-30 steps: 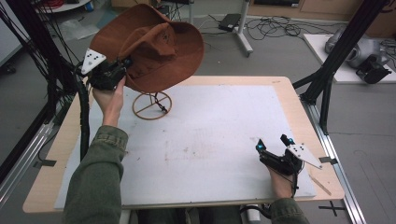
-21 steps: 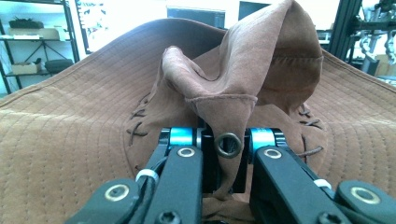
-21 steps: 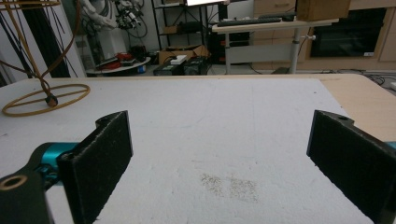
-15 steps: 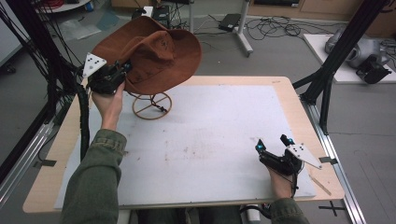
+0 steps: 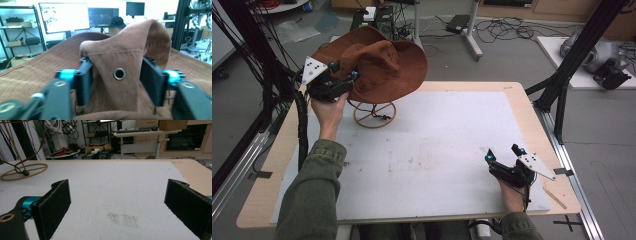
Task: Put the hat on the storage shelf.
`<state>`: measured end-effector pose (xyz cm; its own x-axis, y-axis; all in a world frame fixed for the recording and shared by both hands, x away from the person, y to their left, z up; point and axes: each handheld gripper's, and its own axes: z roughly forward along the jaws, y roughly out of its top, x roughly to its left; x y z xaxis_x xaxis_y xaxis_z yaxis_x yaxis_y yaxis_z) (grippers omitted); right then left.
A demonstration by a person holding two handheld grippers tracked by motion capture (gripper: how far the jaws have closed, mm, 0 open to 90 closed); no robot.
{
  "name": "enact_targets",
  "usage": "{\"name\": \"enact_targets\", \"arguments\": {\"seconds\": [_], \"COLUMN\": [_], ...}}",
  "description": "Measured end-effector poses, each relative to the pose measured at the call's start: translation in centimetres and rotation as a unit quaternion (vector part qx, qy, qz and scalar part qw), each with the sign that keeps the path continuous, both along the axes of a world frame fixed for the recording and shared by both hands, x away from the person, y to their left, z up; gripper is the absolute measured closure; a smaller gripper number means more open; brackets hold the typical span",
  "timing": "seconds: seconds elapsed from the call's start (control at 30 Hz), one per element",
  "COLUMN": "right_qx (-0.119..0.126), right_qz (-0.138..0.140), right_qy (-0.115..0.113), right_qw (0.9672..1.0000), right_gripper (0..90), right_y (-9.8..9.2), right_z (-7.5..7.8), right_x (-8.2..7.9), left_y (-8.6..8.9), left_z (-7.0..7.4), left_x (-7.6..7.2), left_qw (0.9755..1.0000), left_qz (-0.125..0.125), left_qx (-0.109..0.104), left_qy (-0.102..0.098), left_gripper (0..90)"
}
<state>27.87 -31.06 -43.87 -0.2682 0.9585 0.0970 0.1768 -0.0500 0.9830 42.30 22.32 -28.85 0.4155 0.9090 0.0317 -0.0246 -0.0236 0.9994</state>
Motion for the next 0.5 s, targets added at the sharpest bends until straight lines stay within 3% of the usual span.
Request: {"name": "enact_targets", "arguments": {"seconds": [0.1, 0.13, 0.27, 0.5], "right_qx": [0.001, 0.001, 0.001, -0.001], "right_qz": [0.0, 0.0, 0.0, -0.001], "right_qy": [0.002, 0.002, 0.002, 0.0], "right_qw": [1.0, 1.0, 1.0, 1.0], "right_gripper": [6.1, 6.1, 6.1, 6.1], "right_y": [0.0, 0.0, 0.0, 0.0], "right_z": [0.0, 0.0, 0.0, 0.0], "right_x": [0.0, 0.0, 0.0, 0.1], "left_y": [0.1, 0.2, 0.6, 1.5], "left_z": [0.2, 0.3, 0.5, 1.7], "left_x": [-0.2, -0.2, -0.5, -1.9], "left_qw": [0.9999, 0.9999, 0.9996, 0.9986], "left_qz": [0.005, 0.006, 0.018, 0.038], "left_qx": [-0.003, -0.007, -0.017, -0.017], "left_qy": [-0.008, -0.01, -0.012, -0.032], "left_gripper": [31.8, 23.1, 15.9, 11.9]}}
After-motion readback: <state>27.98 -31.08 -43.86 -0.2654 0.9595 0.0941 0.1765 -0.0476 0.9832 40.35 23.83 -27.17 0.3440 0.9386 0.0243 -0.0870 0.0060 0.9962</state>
